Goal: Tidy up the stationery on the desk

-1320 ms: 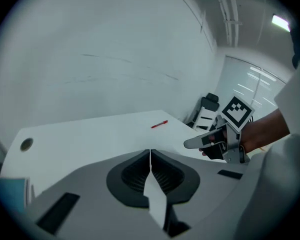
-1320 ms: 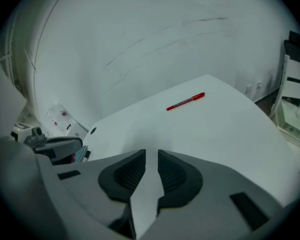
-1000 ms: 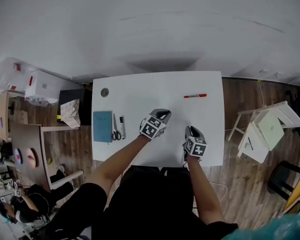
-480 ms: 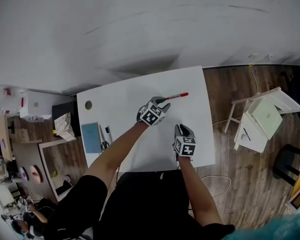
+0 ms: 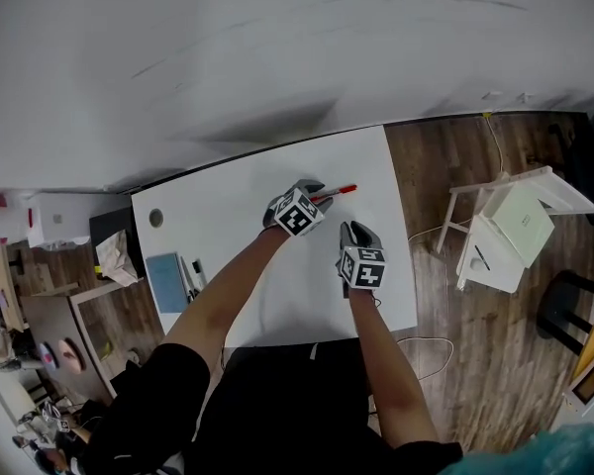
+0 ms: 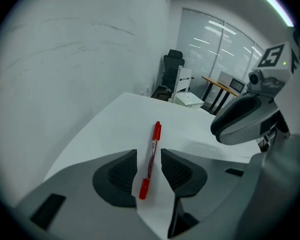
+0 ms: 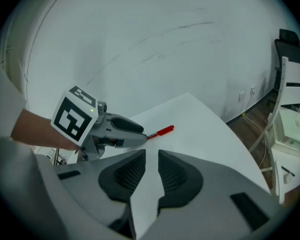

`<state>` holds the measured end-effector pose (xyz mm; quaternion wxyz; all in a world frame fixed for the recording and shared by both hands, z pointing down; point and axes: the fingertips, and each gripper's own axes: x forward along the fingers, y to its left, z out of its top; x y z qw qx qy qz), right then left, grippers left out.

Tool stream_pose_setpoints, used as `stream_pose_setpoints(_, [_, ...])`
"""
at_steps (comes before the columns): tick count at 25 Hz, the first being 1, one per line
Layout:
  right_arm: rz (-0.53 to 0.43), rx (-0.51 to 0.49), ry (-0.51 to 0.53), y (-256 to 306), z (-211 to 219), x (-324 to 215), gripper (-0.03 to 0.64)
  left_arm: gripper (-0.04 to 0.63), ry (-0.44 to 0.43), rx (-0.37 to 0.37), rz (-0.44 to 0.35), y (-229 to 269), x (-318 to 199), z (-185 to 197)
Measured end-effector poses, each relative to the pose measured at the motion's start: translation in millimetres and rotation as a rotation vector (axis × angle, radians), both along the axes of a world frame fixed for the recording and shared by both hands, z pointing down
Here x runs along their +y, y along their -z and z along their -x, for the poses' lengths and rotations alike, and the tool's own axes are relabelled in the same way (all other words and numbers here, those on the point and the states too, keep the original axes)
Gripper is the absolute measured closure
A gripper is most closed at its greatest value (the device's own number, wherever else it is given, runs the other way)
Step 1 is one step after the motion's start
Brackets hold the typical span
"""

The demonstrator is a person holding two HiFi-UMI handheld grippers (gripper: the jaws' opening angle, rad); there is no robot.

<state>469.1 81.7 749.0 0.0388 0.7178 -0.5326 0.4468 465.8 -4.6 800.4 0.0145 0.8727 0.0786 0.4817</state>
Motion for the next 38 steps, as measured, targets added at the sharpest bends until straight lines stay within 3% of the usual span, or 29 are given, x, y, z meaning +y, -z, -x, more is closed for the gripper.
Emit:
stream_pose_setpoints(7, [0.008, 0.008, -0.033, -4.2, -27.3, -3.1, 0.535, 0.455, -0.091, -0.036, -0.04, -14.3, 12.1, -9.4])
stream_pose_setpoints(10, [0.029, 0.009, -0.02, -11.3, -26.4, 2.0, 0.534, 0.464, -0.064, -0.047, -0.026, -14.7, 9.5, -11.5])
stream_pose_setpoints(13, [0.047, 0.008, -0.014, -15.6, -21.3, 7.7, 0.534, 0.541, -0.057, -0.071, -0.05, -14.3, 10.5, -8.7])
stream_pose_setpoints(18, [0.078, 0.07, -0.035, -13.4, -21.3, 16.0, 0.535, 0.545, -0.022, -0.09, -0.079, -14.6, 11.9, 7.1])
stream_pose_setpoints(21, [0.075, 0.081, -0.021, -11.1, -15.7, 18.1, 0.535, 0.545, 0.086, -0.064, -0.036, -5.5, 9.6, 21.0])
stream_pose_setpoints(26, [0.056, 0.112, 0.061, -4.9, 14.6, 6.2, 0.535, 0.545, 0.356, 0.002, 0.044, 16.6, -5.1, 71.3])
stream_pose_setpoints(38, [0.016, 0.112, 0.255, 11.8, 141.6, -33.2, 0.535, 0.545, 0.8, 0.047, 0.054, 41.8, -5.6, 255.2])
